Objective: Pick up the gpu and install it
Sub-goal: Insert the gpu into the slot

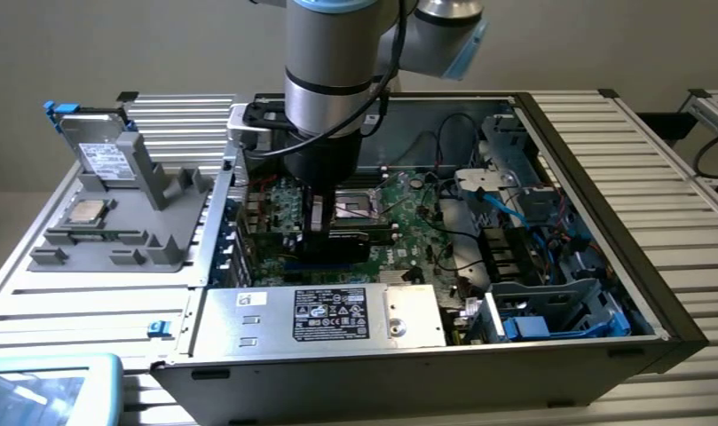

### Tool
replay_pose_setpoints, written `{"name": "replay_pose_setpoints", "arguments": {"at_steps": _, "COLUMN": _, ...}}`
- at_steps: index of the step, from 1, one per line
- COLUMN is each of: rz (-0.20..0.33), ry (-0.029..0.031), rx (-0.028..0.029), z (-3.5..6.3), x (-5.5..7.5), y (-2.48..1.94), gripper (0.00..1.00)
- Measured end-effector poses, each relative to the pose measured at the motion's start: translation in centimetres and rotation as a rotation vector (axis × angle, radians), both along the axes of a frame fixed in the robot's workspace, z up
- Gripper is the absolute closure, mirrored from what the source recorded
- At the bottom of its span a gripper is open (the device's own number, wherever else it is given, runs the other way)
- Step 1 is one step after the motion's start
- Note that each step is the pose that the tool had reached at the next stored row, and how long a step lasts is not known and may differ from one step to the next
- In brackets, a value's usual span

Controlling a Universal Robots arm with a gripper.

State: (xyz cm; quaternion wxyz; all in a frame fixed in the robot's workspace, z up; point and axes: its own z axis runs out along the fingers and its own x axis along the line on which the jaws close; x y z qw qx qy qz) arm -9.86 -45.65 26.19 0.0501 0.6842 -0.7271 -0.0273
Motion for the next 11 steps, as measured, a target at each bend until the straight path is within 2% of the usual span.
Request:
{"name": "replay_pose_setpoints", "arguments": {"at_steps": 6, "rz": 0.000, "ry": 0.0017, "rx": 0.0007, "z": 0.00, "x": 0.00, "y": 0.01, "gripper": 0.73}}
{"name": "replay_pose_setpoints", "arguments": {"at_steps": 11, "rz": 0.000, "ry": 0.0026, "rx": 0.0006, "z": 0.00, "x": 0.00, "y": 0.21, "gripper": 0.73}}
